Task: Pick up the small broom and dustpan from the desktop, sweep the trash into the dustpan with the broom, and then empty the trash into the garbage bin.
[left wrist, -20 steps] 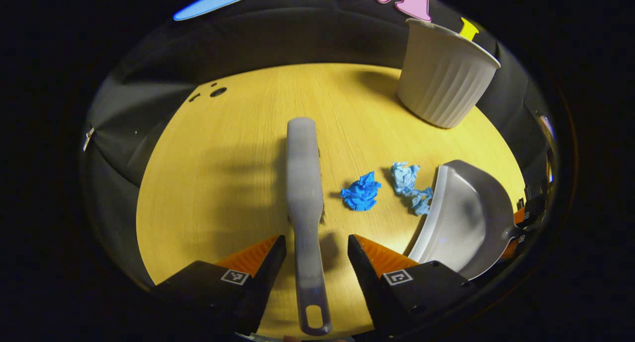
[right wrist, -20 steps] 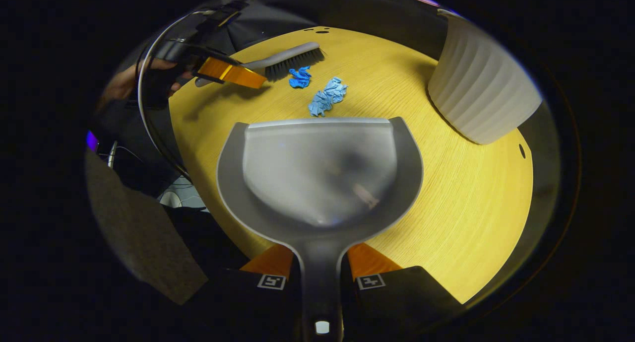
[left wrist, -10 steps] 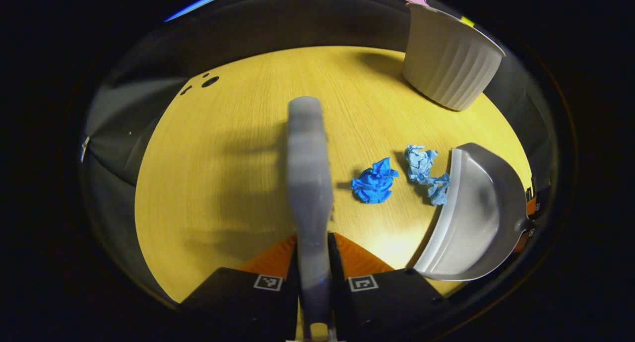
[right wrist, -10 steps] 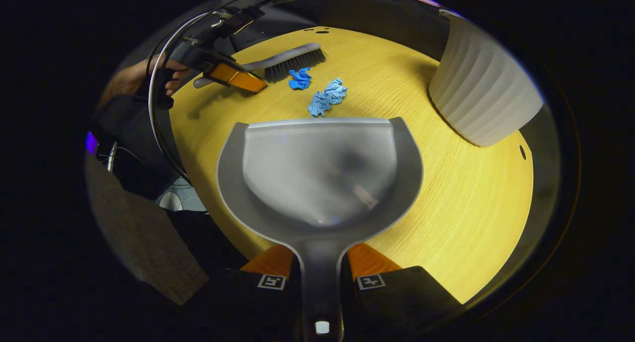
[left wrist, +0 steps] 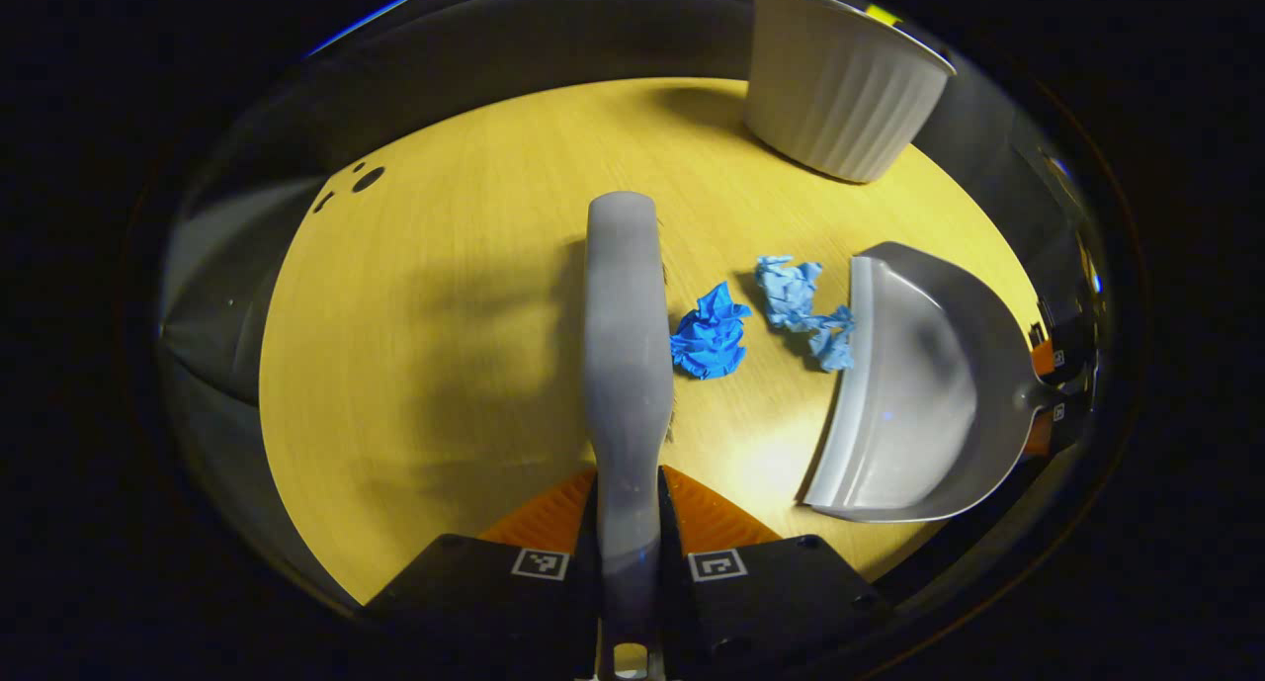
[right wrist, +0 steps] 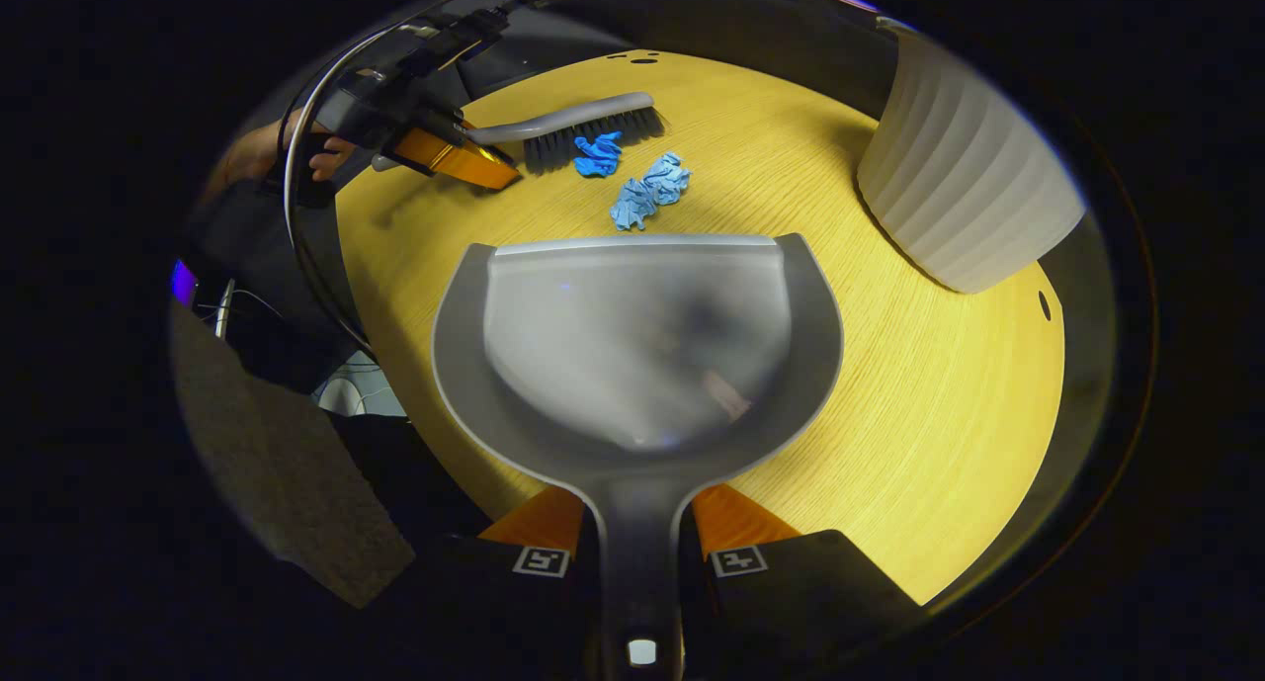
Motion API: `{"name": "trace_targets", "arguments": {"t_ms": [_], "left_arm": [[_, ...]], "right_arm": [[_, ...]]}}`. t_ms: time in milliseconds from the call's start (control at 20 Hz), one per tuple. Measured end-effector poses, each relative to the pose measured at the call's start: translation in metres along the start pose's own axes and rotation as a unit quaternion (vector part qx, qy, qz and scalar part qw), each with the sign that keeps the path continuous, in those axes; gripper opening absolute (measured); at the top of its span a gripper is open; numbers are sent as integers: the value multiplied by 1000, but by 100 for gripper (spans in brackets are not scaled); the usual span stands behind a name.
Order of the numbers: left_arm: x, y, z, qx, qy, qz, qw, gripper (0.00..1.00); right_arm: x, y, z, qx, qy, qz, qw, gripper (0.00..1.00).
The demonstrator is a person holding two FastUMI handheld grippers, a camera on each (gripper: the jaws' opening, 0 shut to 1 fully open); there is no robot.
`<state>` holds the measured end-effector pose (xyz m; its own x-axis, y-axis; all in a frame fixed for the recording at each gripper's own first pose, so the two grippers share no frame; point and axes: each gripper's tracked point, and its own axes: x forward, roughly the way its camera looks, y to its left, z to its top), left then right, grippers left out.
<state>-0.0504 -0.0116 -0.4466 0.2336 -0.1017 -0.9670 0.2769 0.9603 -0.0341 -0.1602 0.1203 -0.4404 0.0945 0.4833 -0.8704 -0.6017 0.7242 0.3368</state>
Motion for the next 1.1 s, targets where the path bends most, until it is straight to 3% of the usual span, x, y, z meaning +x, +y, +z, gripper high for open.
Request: {"name": "trace_targets", "arguments": {"t_ms": [300,400,500,700,900,1100], "left_arm": [[0,-42,0,68,-1,-61,996,33],[-2,-55,0,96,-1,-82,992,29],[-2,-67,-4,126,1,-99,987,33],[-13,-91,-7,150,-1,-133,980,29],[-33,-100,4,113,-18,-156,981,33],[-49,-82,26,61,-61,-141,986,33]], "right_arm": [[7,1,6,-6,1,-1,1000,37],[10,-2,7,-10,1,-2,1000,37],[11,-4,8,-16,0,-4,1000,37],[11,-4,6,-15,-5,-3,1000,37],[13,-2,8,8,-17,-10,1000,37],[16,5,12,44,-34,-24,998,37]]}}
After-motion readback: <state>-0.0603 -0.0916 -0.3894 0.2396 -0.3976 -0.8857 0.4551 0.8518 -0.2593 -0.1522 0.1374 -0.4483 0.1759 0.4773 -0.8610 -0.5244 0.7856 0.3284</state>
